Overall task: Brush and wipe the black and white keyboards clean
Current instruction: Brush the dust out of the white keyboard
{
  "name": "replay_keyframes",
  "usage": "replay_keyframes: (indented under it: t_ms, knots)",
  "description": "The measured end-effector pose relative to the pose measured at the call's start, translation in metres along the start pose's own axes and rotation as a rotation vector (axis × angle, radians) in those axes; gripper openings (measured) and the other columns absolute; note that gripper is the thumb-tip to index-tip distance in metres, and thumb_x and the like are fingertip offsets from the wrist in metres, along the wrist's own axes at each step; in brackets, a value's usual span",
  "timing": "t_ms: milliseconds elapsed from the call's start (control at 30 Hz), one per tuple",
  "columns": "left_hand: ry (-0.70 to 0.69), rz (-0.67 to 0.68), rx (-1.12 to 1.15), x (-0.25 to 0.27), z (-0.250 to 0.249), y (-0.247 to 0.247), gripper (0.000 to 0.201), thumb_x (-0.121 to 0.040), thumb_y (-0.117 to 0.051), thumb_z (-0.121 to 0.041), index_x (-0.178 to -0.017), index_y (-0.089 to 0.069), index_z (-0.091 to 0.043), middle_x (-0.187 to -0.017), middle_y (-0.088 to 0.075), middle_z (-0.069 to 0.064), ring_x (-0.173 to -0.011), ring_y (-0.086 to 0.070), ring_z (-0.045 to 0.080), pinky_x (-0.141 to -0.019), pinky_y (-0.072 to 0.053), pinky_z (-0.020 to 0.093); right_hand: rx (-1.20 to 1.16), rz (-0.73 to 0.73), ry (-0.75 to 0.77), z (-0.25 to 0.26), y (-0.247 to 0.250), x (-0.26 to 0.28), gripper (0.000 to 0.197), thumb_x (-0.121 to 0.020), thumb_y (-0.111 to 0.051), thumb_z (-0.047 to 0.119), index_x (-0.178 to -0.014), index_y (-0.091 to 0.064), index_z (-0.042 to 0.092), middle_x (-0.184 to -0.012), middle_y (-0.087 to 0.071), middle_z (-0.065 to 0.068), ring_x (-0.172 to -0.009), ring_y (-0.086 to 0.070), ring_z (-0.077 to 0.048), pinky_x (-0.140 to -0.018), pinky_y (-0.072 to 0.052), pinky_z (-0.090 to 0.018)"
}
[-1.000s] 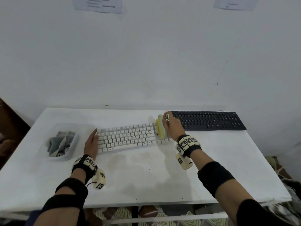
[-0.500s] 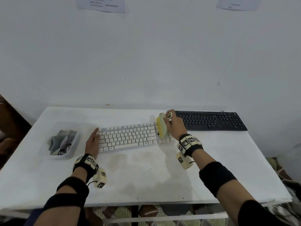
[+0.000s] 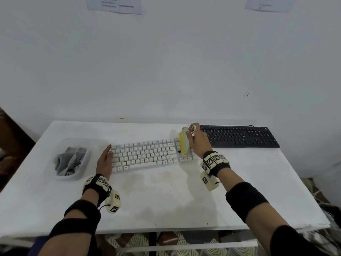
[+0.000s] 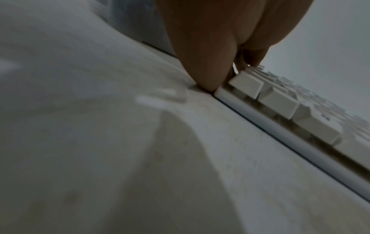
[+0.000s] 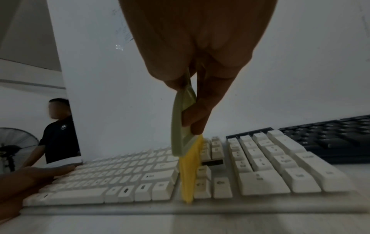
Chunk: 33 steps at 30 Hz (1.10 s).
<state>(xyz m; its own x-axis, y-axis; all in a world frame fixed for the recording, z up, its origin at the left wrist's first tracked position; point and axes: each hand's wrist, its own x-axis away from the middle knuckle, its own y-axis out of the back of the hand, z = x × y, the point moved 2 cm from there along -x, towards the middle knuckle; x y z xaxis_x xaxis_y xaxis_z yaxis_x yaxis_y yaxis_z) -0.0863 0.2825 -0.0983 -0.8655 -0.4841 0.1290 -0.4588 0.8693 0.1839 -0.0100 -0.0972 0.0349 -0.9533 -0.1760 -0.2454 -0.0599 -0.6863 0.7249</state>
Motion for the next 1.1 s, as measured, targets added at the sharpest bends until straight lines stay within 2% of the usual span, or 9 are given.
replay_keyframes:
  t_ms: [67,167,333,400,567,700,867,967,1100]
  knots:
    - [0.002,0.002,-0.001,0.000,0.001,0.000,0.041,-0.110,-0.045,-0.022,-0.150,-0.053,-0.022,-0.153,-0.051,0.006,-0.139,-0.049,0.024,-0.117,-0.037,0.036,0.032,0.061,0.015,-0.002,-0.004,0.006,0.010,-0.103,-0.050,0.020,-0.103,-0.042,0.015,-0.064,-0.057,-0.003,-0.050,-0.051,-0.015,-0.051,-0.038,-0.031]
    - [-0.003,0.005,-0.012,0.001,0.000,-0.001,0.041,-0.110,-0.045,-0.023,-0.150,-0.052,-0.022,-0.152,-0.052,0.007,-0.138,-0.050,0.026,-0.119,-0.037,0.040,0.100,0.160,0.044,0.000,-0.003,0.010,0.011,-0.099,-0.053,0.014,-0.098,-0.043,0.011,-0.069,-0.059,-0.006,-0.057,-0.054,-0.021,-0.056,-0.043,-0.035]
    - [-0.007,0.001,-0.006,0.001,0.000,0.000,0.041,-0.110,-0.045,-0.025,-0.150,-0.053,-0.023,-0.153,-0.052,0.007,-0.139,-0.050,0.025,-0.119,-0.037,0.040,0.069,0.074,0.081,0.025,0.003,-0.001,0.009,-0.104,-0.048,0.017,-0.104,-0.043,0.009,-0.064,-0.054,0.004,-0.049,-0.049,-0.010,-0.045,-0.036,-0.020]
    - [-0.004,-0.002,0.001,0.002,-0.001,0.000,0.041,-0.110,-0.045,-0.024,-0.150,-0.053,-0.022,-0.152,-0.052,0.007,-0.138,-0.050,0.025,-0.118,-0.038,0.038,0.078,0.067,0.137,0.037,-0.006,-0.002,0.011,-0.106,-0.045,0.019,-0.107,-0.043,0.008,-0.068,-0.050,0.010,-0.051,-0.047,-0.006,-0.046,-0.031,-0.017]
    - [0.002,-0.001,0.022,0.002,-0.001,0.000,0.040,-0.110,-0.046,-0.024,-0.150,-0.053,-0.023,-0.152,-0.053,0.007,-0.138,-0.051,0.025,-0.118,-0.038,0.039,0.172,0.216,0.152,0.033,-0.033,0.001,0.009,-0.105,-0.042,0.017,-0.107,-0.040,0.009,-0.084,-0.058,-0.008,-0.065,-0.058,-0.031,-0.056,-0.048,-0.042]
    - [-0.001,0.007,0.012,0.001,0.000,0.000,0.041,-0.111,-0.045,-0.023,-0.151,-0.052,-0.021,-0.152,-0.052,0.007,-0.139,-0.050,0.025,-0.118,-0.037,0.038,0.263,0.335,0.172,0.031,-0.035,0.009,0.012,-0.096,-0.048,0.011,-0.101,-0.038,0.009,-0.081,-0.055,-0.008,-0.065,-0.055,-0.030,-0.059,-0.050,-0.045]
    - [-0.004,0.009,0.022,-0.003,0.005,0.000,0.040,-0.110,-0.045,-0.024,-0.150,-0.053,-0.023,-0.151,-0.054,0.007,-0.136,-0.052,0.025,-0.118,-0.039,0.041,0.204,0.169,0.205,0.040,-0.034,0.004,0.008,-0.102,-0.045,0.012,-0.105,-0.041,0.006,-0.077,-0.053,-0.006,-0.059,-0.053,-0.030,-0.051,-0.037,-0.035]
    - [-0.005,0.009,0.028,-0.005,0.008,-0.001,0.039,-0.110,-0.046,-0.024,-0.148,-0.054,-0.023,-0.149,-0.055,0.007,-0.136,-0.053,0.025,-0.118,-0.040,0.043,0.176,0.144,0.190,0.032,-0.038,0.006,0.010,-0.105,-0.042,0.018,-0.109,-0.041,0.009,-0.080,-0.056,-0.006,-0.059,-0.053,-0.028,-0.052,-0.038,-0.034]
    - [-0.006,0.009,0.036,-0.004,0.007,0.000,0.039,-0.110,-0.046,-0.023,-0.148,-0.054,-0.023,-0.149,-0.055,0.007,-0.135,-0.054,0.025,-0.117,-0.041,0.042,0.109,0.138,0.149,0.017,-0.032,0.009,0.008,-0.102,-0.048,0.014,-0.100,-0.041,0.010,-0.067,-0.056,-0.005,-0.053,-0.051,-0.019,-0.050,-0.041,-0.037]
